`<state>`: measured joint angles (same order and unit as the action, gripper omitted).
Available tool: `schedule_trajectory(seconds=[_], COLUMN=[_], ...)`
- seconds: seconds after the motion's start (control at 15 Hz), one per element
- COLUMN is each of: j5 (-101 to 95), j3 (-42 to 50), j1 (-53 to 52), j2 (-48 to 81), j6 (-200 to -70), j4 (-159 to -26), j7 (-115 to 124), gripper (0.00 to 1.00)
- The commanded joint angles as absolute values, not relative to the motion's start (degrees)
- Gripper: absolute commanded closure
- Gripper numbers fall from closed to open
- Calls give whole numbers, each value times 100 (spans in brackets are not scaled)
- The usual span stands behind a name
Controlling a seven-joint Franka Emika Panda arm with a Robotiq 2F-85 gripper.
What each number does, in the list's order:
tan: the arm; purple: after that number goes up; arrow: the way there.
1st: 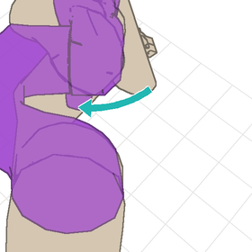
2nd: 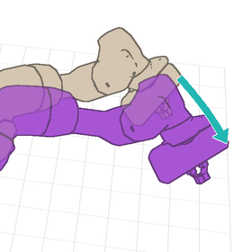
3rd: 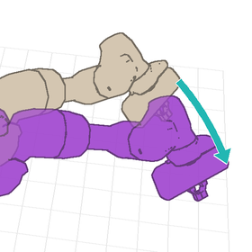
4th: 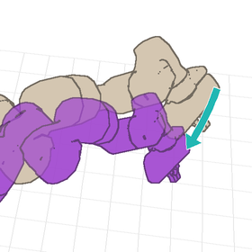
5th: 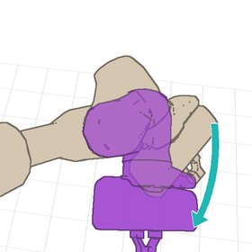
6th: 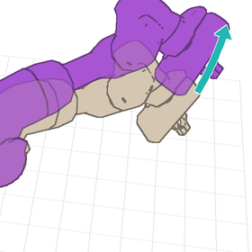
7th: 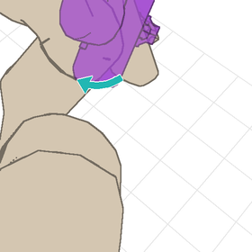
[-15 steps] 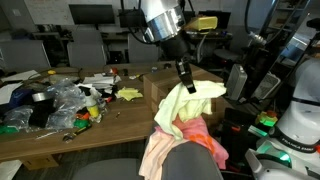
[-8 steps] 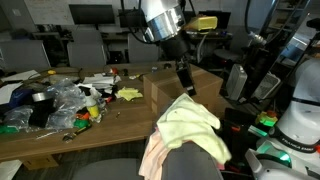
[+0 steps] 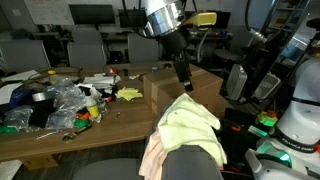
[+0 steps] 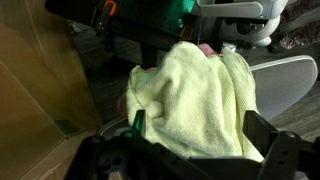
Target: Hang the shirts on the box on the back of the chair
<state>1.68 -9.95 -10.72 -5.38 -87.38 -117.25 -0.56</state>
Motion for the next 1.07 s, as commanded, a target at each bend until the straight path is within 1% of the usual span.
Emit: schedule_trajectory(seconds=[0.0,0.4,0.67,1.0], j5=[-130,-215,-148,-23], j3=[-878,-356,36,444], j1=[-884,-336,80,576], j2=[-996,-1914,-2678,-3588], j6=[-9071,-9241,-9558,-10203], j4=[-11636,-11581,-12014,-12893], j7=[198,412,592,906], gripper=[0,0,0,0])
